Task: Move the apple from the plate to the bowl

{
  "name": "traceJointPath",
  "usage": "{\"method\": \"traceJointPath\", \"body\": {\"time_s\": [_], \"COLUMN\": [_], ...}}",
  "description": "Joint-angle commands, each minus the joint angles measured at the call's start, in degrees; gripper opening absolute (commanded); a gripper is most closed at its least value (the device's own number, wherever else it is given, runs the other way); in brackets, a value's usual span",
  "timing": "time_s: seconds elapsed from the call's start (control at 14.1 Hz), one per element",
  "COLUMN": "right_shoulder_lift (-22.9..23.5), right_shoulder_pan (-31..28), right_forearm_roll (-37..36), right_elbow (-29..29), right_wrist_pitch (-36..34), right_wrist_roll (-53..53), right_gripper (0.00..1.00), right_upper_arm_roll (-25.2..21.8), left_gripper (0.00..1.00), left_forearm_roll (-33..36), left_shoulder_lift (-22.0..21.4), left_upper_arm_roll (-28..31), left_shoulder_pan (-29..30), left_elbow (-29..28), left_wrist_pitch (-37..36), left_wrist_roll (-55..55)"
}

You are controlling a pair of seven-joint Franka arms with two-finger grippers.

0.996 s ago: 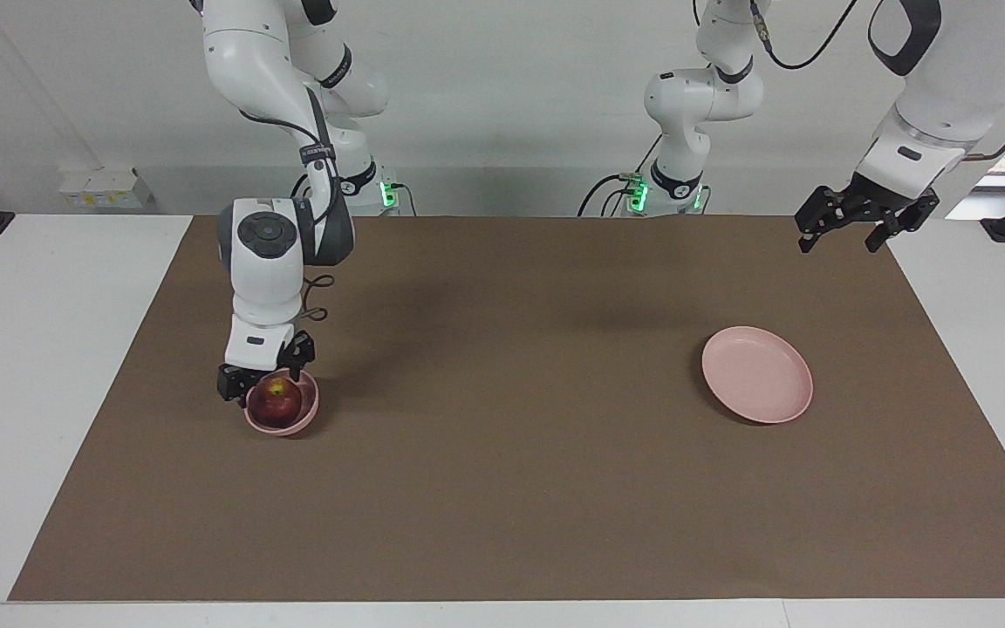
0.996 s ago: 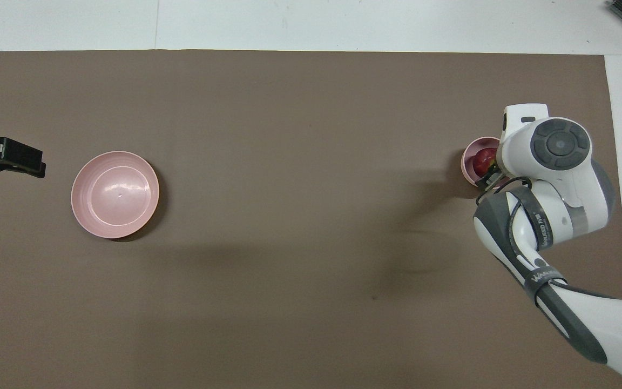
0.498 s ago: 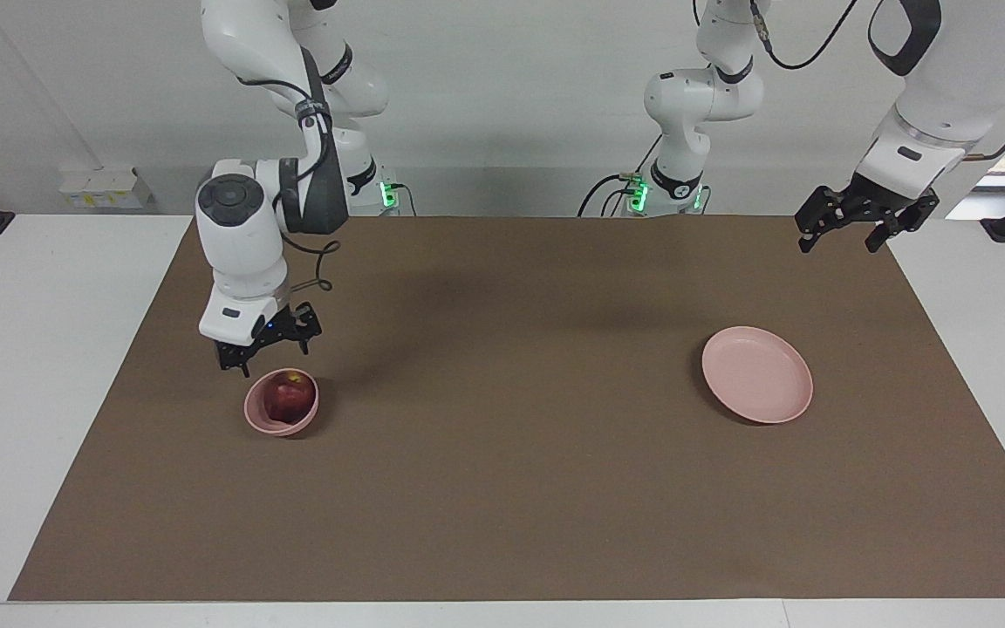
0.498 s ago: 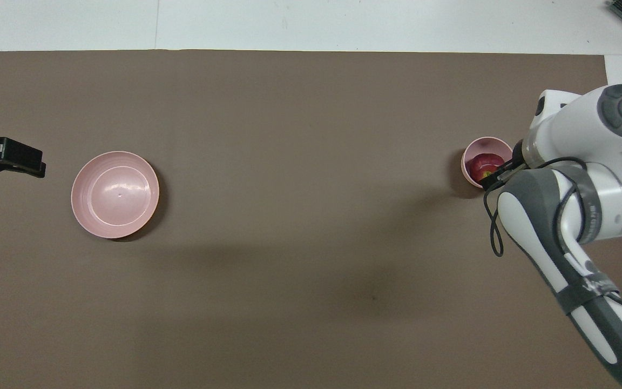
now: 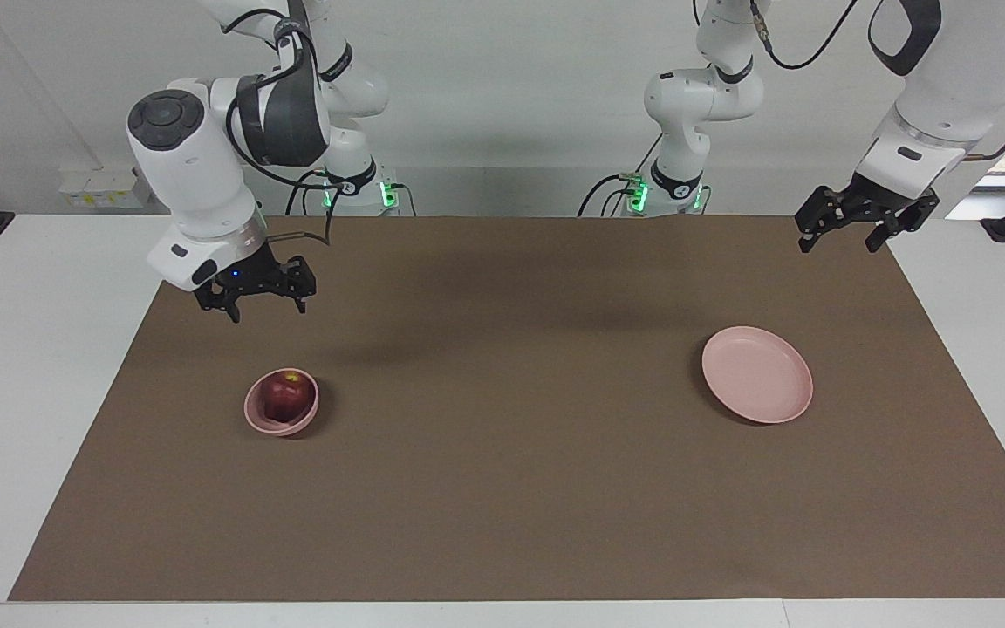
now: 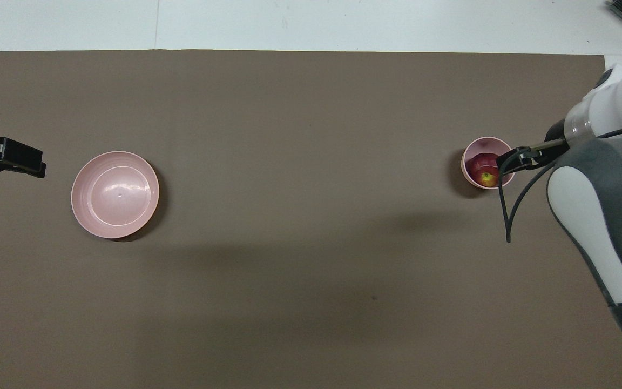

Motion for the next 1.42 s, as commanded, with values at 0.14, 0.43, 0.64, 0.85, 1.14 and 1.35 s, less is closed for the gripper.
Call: {"method": "traceJointPath", "body": {"time_s": [0.14,0.43,0.64,0.85,1.14,1.35], "right_shoulder_lift": [-5.8,-7.7,-8.7,-8.6,-8.4,-8.4], "right_shoulder_pan": [-1.9,-1.9,-0.2,1.5,1.5,0.8], "right_forearm_roll": [5.3,5.2,5.8,0.8,-0.3,3.2], "right_elbow": [0.5,0.6,0.2,0.4,0.5,0.4], "right_wrist_pitch": [-6.1,-9.6,-9.4,-9.0,-9.7,-9.2], "right_wrist_roll": [4.0,3.8,3.1,3.9,3.8,4.7], "right_gripper": [1.0,1.0,1.0,1.0,1.0,1.0], "right_upper_arm_roll": [-0.7,-2.4,-4.8,-5.0,-4.5,-4.8], "left_gripper": [1.0,1.0,1.0,1.0,1.0,1.0], "left_forearm_roll": [-0.5,-0.5,-0.5,-0.5,-0.5,-0.5], "left_shoulder_lift": [-1.0,-1.1,-1.1,-1.1,-1.1,-1.1], "left_upper_arm_roll": [-0.2,-0.2,-0.2,-0.2,-0.2,-0.2], "left_shoulder_pan": [0.6,0.6,0.6,0.6,0.6,0.6], "left_elbow": [-1.0,-1.0,-1.0,-1.0,-1.0,-1.0], "left_wrist_pitch": [0.3,0.3,0.3,0.3,0.3,0.3], "left_wrist_roll": [0.6,0.6,0.6,0.6,0.6,0.6]}}
